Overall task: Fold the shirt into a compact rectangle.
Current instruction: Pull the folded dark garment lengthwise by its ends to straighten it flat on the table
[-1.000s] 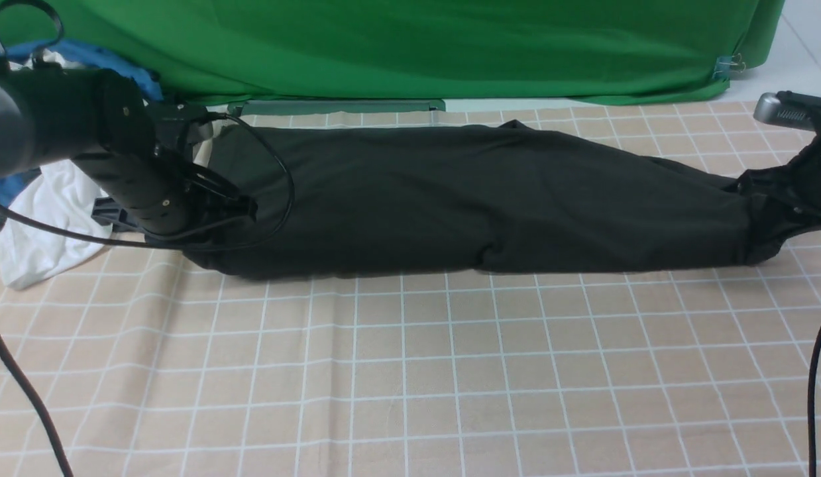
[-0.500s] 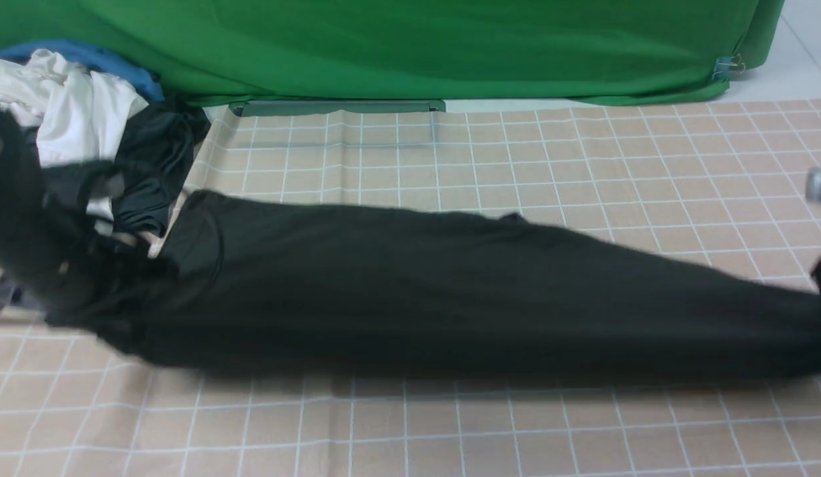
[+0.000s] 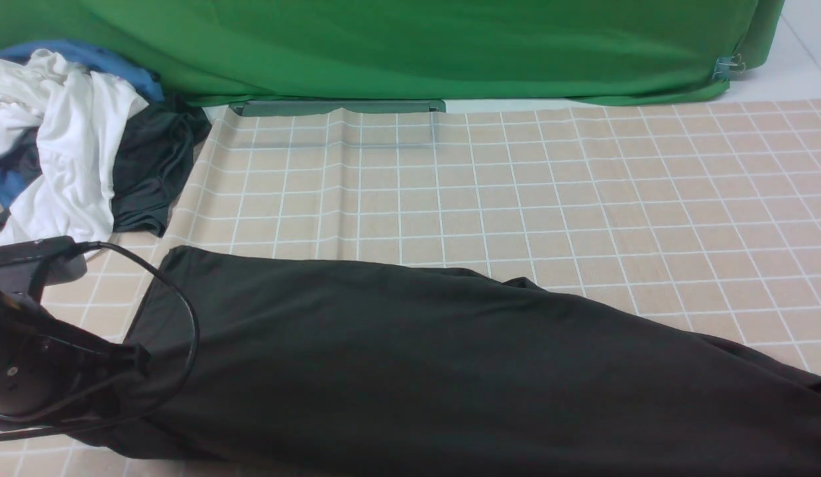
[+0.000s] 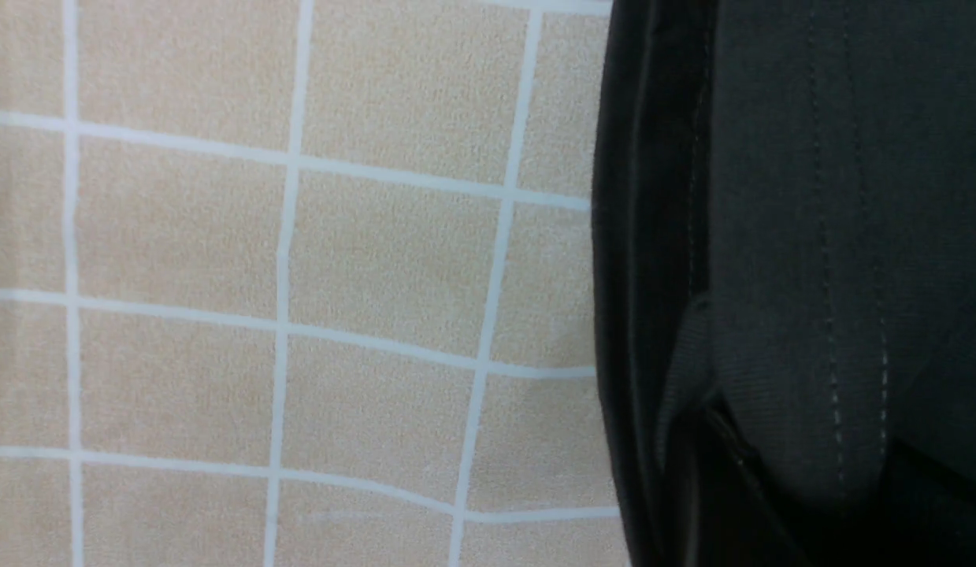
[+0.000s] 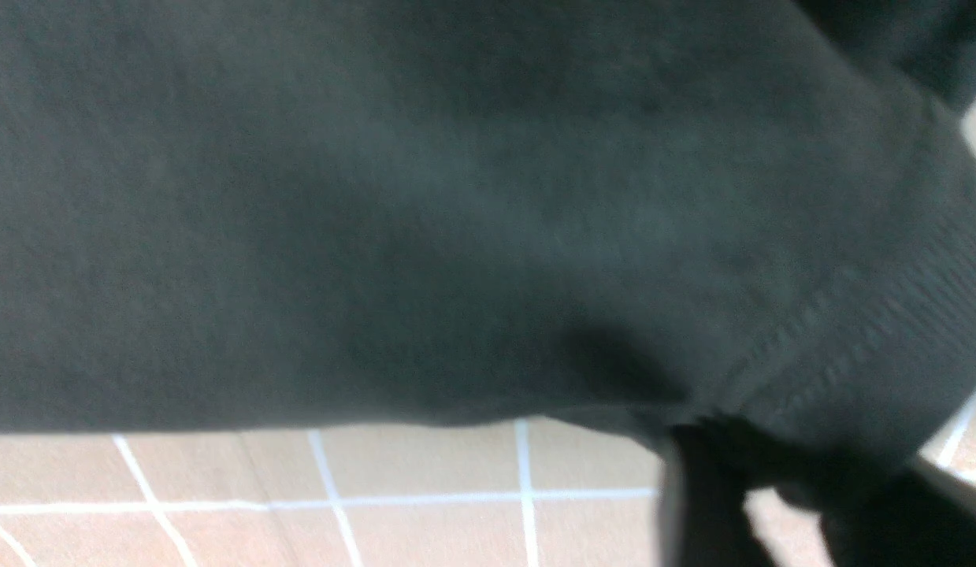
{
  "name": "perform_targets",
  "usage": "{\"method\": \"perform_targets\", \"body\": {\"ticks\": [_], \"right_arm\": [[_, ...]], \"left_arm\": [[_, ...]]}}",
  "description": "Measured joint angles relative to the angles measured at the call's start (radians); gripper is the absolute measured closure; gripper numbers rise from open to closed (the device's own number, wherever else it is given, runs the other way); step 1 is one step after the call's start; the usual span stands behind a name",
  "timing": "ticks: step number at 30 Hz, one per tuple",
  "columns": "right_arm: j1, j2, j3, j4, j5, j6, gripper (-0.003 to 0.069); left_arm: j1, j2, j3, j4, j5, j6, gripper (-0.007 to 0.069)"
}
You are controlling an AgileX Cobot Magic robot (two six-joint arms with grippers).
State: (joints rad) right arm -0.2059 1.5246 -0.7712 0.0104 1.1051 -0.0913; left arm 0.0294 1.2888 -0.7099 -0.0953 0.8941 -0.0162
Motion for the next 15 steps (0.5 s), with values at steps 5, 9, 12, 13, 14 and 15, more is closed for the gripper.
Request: {"method": "perform_targets", "body": {"ticks": [5,9,12,13,14,15], "right_arm": [[0.000,-0.024,-0.078,-0.001,0.069,0.007,0.0295],[0.000,-0.073,-0.166,0.104,0.021,-0.027,0.0295],[0.015,-0.068,-0.207,0.235,-0.046,-0.110,0.0295],[0.030,-0.060,-0.213,0.247,-0.060,-0.125,0.0295],[0.047,-0.045,-0.220,0.255,-0.076,-0.142,0.0295],[0.063,-0.029,-0.225,0.258,-0.085,-0.154,0.0295]], "left_arm": [[0.000,-0.023,-0.025,0.038,0.026,-0.004,0.0251],[0.000,-0.040,-0.123,0.020,0.063,-0.004,0.0132],[-0.012,-0.039,-0.156,-0.067,0.061,0.023,0.0147],[-0.021,-0.035,-0.158,-0.096,0.061,0.035,0.0172],[-0.035,-0.026,-0.159,-0.117,0.061,0.050,0.0210],[-0.050,-0.015,-0.159,-0.125,0.062,0.054,0.0238]]}}
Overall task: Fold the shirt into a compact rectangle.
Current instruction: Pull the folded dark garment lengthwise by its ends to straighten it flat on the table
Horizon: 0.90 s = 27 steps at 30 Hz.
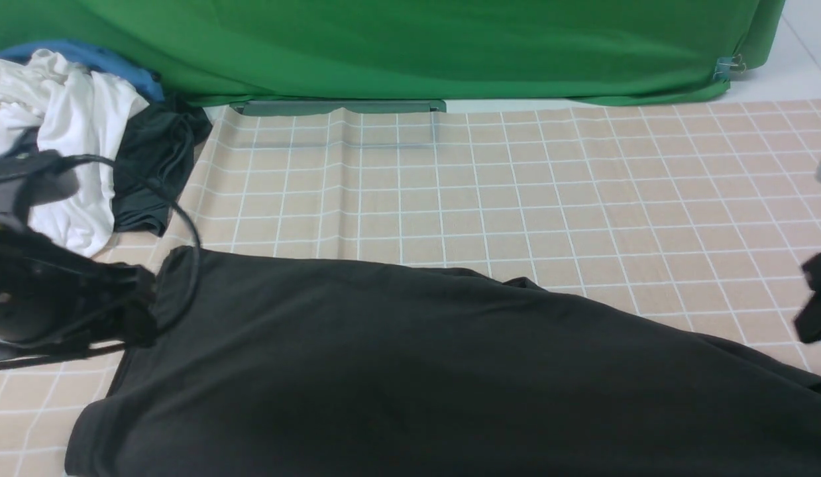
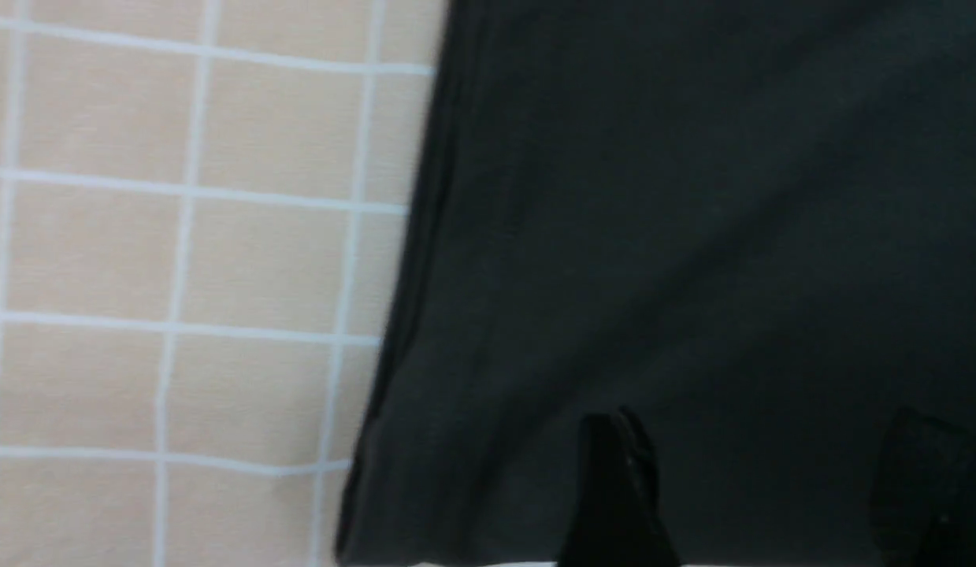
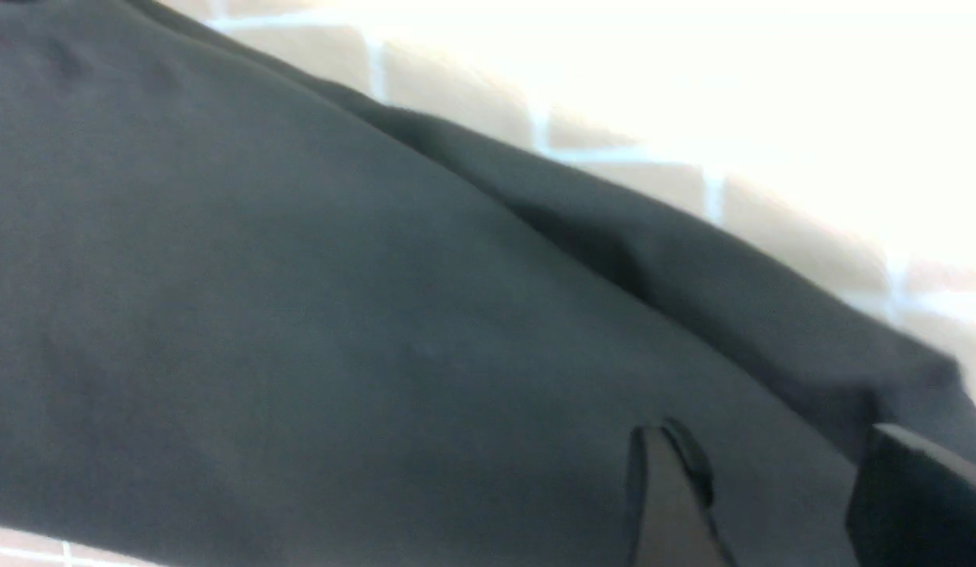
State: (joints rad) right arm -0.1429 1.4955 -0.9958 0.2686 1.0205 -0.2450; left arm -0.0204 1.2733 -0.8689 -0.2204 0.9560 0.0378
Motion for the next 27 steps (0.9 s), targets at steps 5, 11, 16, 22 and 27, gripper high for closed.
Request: {"method": "perform_targets", "body": {"ticks": [5,11,16,22,27], "right_arm": [[0.095,0.117,-0.015,-0.024,-0.038,-0.057,0.0267],[0.179,0.229,-0.015,-0.117,-0.112,-0.070,0.0162],[0.199,0.270,-0.016,-0.127,-0.141,-0.074,0.0179],[0.199,0.287,-0.020,-0.130,-0.121,-0.078,0.0519],[0.199,0.244,-0.020,-0.146,-0.100,-0.080,0.0606]], "left_arm": [[-0.095,0.102,-0.001,-0.015,0.005,0.009,0.0538],[-0.146,0.223,-0.001,-0.021,-0.007,0.009,0.0610],[-0.148,0.259,-0.001,-0.015,-0.019,0.009,0.0609],[-0.148,0.262,-0.001,-0.010,-0.034,0.016,0.0609],[-0.148,0.263,-0.001,-0.010,-0.034,0.028,0.0607]]}}
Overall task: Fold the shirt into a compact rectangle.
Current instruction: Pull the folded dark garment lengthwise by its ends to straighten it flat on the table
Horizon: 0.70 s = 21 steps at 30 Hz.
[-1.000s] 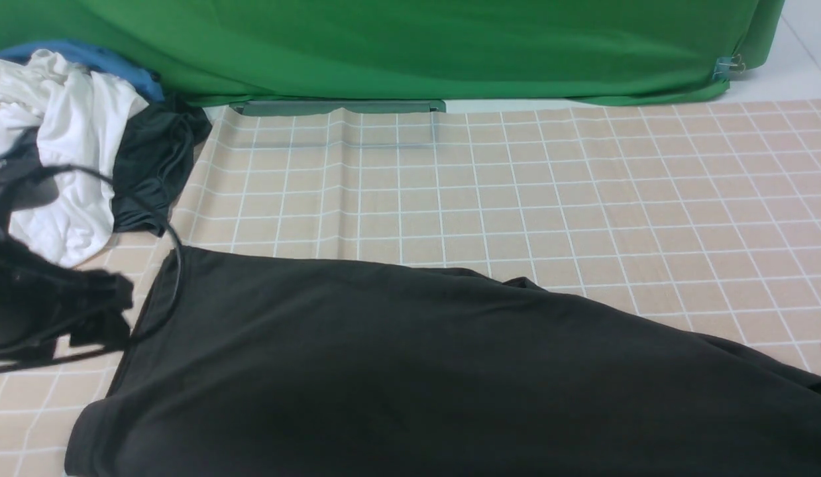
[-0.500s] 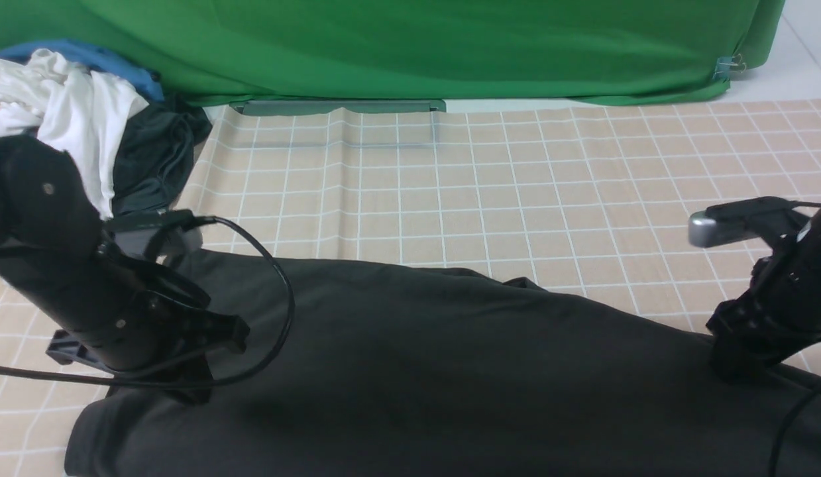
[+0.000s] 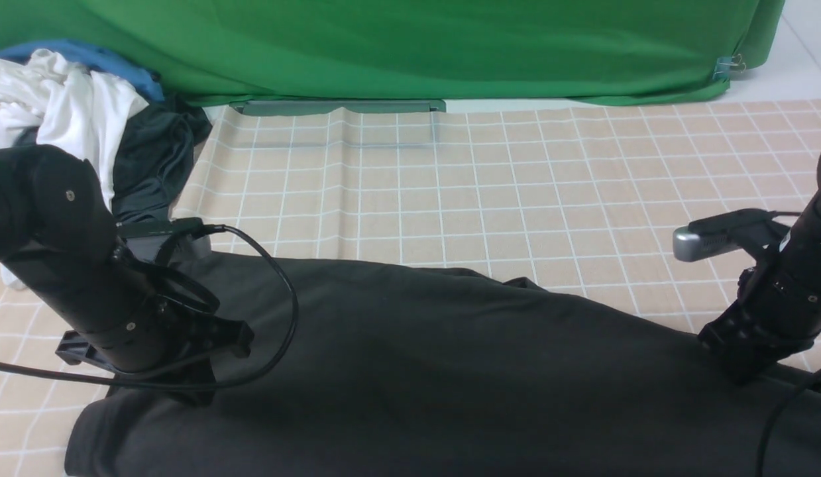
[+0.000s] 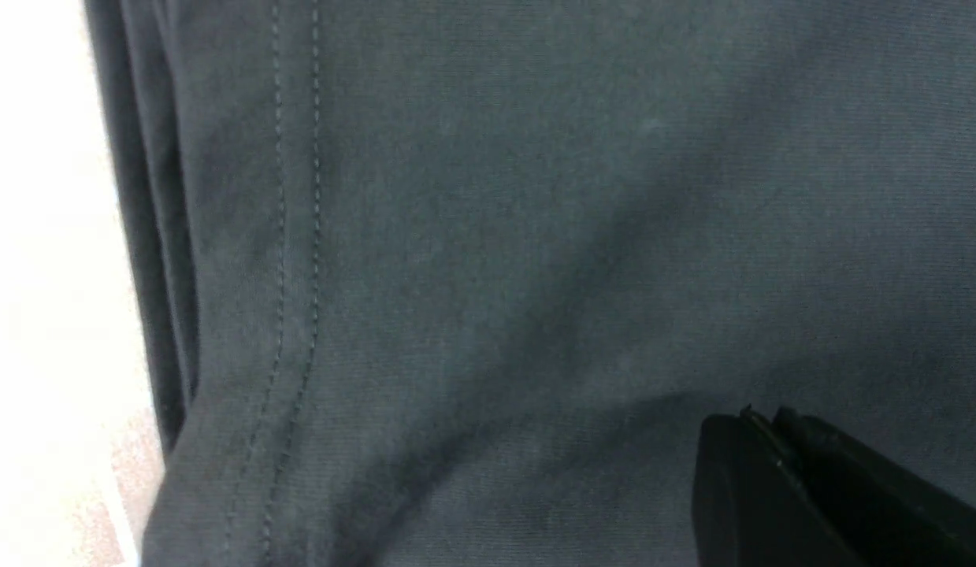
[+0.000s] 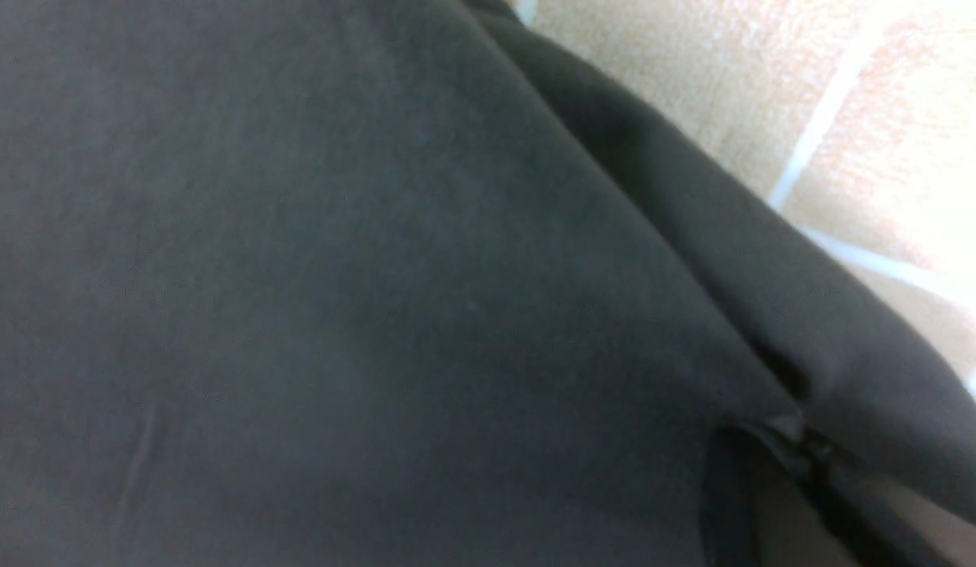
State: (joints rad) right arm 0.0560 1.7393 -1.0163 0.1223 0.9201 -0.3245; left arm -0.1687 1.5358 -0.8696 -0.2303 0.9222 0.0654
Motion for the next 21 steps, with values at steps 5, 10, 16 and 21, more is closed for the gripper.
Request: {"method": "perform_targets", "body": {"ticks": [5,10,16,21], "right_arm": [[0.000,-0.088,0.000,-0.061,-0.005,0.040,0.0606],[0.000,-0.113,0.000,-0.110,-0.069,0.069,0.0601],[0.000,-0.060,0.000,-0.171,-0.147,0.084,0.0488],[0.000,-0.028,-0.001,-0.225,-0.195,0.135,0.0330]], "left_arm": [[0.000,-0.001,0.000,0.000,0.000,0.005,0.0606],[0.000,-0.001,0.000,0.000,-0.004,0.007,0.0606],[0.000,-0.001,0.000,0.001,0.005,0.009,0.0606],[0.000,-0.001,0.000,0.001,0.020,0.012,0.0606]]}}
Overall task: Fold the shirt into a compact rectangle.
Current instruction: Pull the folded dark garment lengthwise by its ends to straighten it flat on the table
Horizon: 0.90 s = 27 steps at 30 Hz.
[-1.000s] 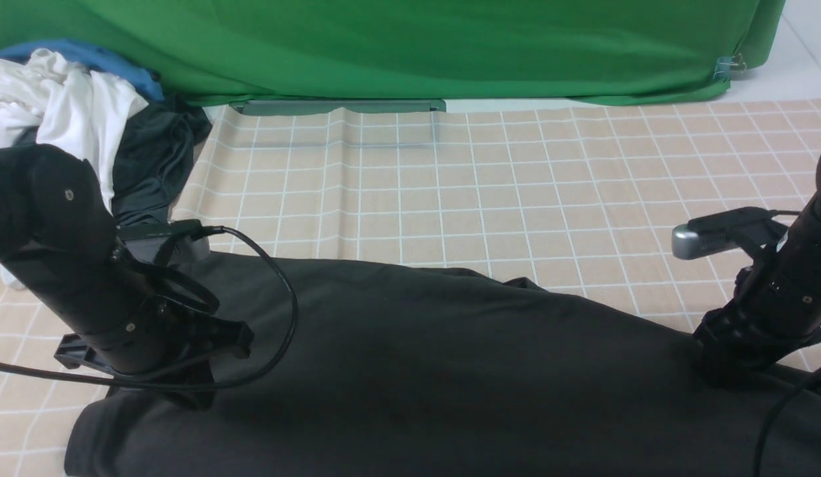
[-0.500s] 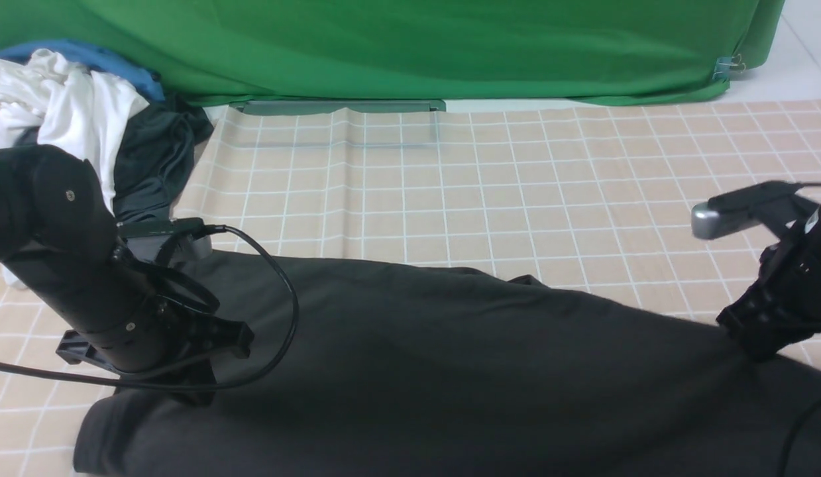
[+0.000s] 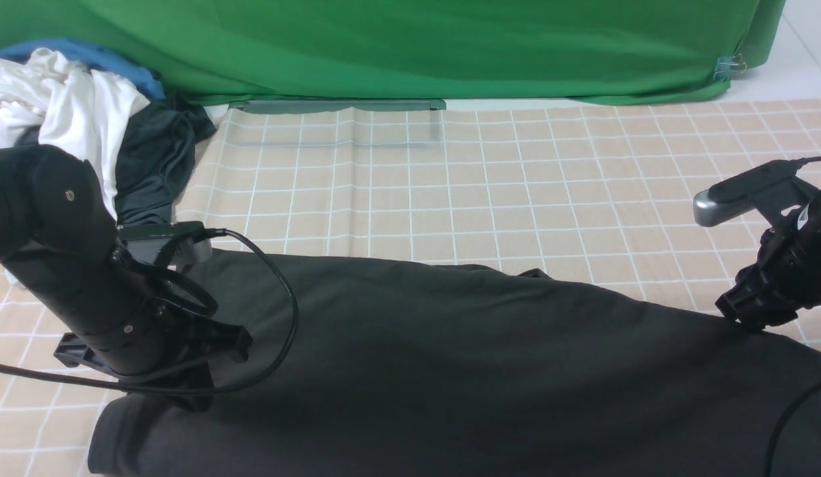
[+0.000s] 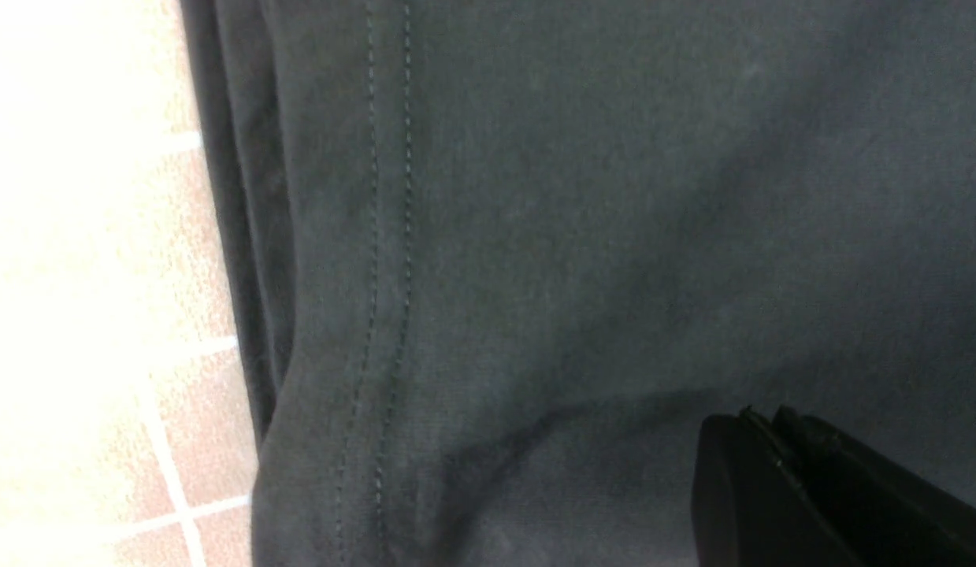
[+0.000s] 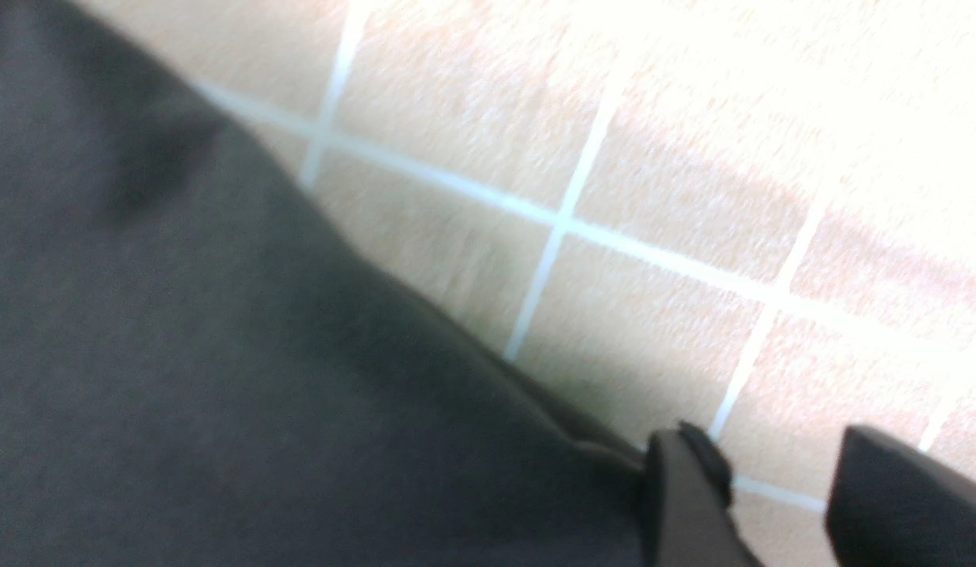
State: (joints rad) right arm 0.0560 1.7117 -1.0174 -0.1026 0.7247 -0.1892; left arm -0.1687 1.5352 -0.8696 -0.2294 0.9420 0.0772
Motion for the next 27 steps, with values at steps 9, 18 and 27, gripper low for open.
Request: {"method": "perform_targets", "body": {"ticks": [9,18,27], "right_arm": [[0.000,-0.179,-0.031,0.010,0.176,0.108,0.0610],[0.000,-0.206,0.124,0.079,0.035,0.111,0.0620],[0.000,-0.056,0.150,-0.063,-0.009,0.246,0.0612]], "left_arm": [[0.000,0.000,0.000,-0.034,-0.022,0.011,0.0606],[-0.019,0.006,0.000,-0.117,-0.127,0.044,0.0606],[-0.019,0.137,-0.002,0.066,-0.206,-0.090,0.0606]]}}
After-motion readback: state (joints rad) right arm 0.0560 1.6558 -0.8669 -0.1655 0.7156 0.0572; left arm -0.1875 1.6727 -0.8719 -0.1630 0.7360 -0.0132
